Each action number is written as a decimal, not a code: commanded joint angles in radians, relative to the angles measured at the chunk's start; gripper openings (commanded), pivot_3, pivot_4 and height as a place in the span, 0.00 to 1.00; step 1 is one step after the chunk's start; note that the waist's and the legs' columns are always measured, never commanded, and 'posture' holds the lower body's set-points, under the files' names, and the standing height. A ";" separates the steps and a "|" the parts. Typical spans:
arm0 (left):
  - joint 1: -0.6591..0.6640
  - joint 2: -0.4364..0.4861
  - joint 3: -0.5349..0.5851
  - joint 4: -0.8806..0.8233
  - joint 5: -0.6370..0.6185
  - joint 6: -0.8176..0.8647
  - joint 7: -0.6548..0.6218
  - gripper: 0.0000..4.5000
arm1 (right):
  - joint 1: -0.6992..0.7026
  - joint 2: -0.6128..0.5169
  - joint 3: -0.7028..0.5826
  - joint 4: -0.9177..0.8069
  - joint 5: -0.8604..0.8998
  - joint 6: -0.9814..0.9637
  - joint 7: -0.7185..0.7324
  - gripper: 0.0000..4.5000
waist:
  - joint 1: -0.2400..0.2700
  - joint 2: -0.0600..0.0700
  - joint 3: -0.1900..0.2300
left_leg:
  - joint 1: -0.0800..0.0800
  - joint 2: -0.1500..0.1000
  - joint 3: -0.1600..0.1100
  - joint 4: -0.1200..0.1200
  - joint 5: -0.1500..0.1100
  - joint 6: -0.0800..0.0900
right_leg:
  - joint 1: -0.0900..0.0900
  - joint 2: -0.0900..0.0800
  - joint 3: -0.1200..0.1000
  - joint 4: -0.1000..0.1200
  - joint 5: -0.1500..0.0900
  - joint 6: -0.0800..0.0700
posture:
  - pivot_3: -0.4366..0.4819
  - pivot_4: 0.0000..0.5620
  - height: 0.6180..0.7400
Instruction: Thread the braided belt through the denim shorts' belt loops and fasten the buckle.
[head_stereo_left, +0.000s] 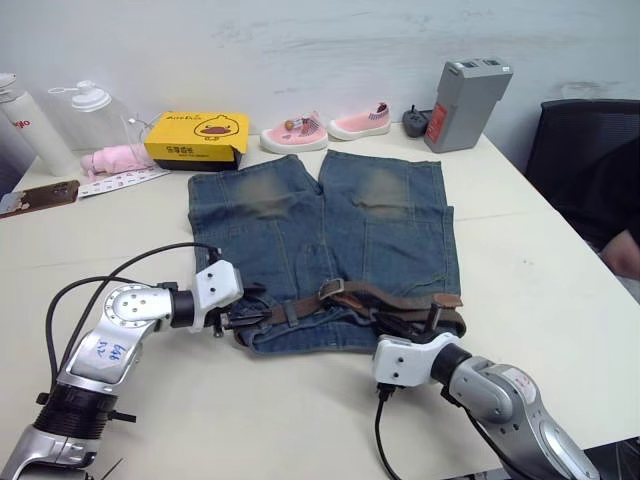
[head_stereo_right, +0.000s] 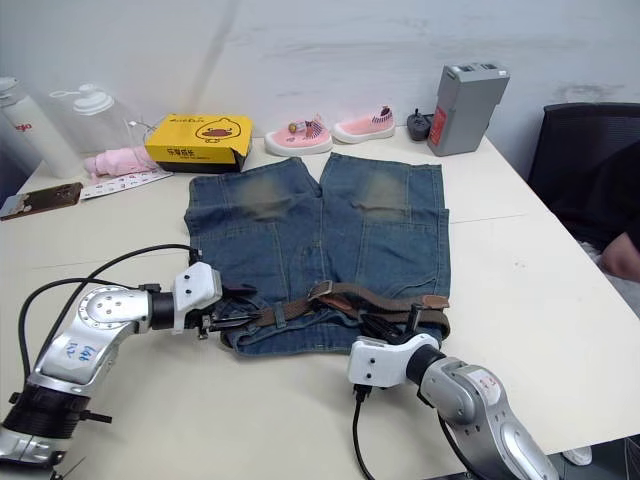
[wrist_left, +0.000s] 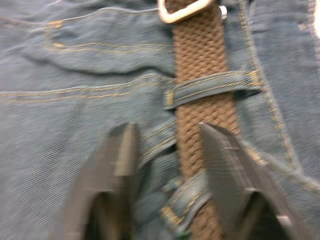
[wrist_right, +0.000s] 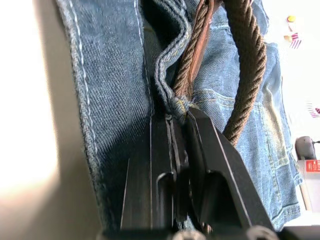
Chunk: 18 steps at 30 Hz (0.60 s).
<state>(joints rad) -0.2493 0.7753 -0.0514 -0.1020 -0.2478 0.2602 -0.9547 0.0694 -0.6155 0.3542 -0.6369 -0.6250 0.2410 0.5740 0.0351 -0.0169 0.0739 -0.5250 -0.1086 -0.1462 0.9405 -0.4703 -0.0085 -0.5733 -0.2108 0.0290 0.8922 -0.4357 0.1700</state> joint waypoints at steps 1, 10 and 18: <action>0.019 0.076 0.121 -0.117 -0.106 0.157 -0.019 0.63 | -0.022 0.006 0.025 0.035 -0.031 -0.013 0.026 0.00 | -0.008 0.000 0.003 | 0.000 0.000 -0.004 0.000 0.001 -0.001 | -0.001 0.002 0.000 0.000 0.000 0.000 | 0.48 0.27 0.05; 0.050 0.039 0.141 -0.360 -0.184 0.370 0.112 0.63 | -0.058 0.048 0.061 0.069 -0.063 -0.023 0.039 0.00 | -0.003 -0.002 0.005 | -0.002 0.000 -0.007 0.000 0.002 -0.005 | -0.003 0.007 0.001 -0.001 0.001 0.002 | 0.48 0.27 0.05; 0.078 0.079 0.008 -0.363 -0.009 0.312 0.149 0.63 | -0.078 0.077 0.063 0.080 -0.076 -0.030 0.056 0.00 | -0.009 -0.001 0.009 | -0.002 0.001 -0.005 -0.002 0.001 -0.006 | -0.002 0.007 0.001 0.000 0.000 0.000 | 0.48 0.27 0.05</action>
<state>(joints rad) -0.1599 0.8380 -0.0351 -0.4418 -0.2860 0.5867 -0.8172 -0.0079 -0.5470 0.3966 -0.5691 -0.7006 0.2197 0.6127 0.0265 -0.0183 0.0830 -0.5273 -0.1073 -0.1519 0.9384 -0.4691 -0.0146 -0.5751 -0.2032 0.0300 0.8924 -0.4355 0.1701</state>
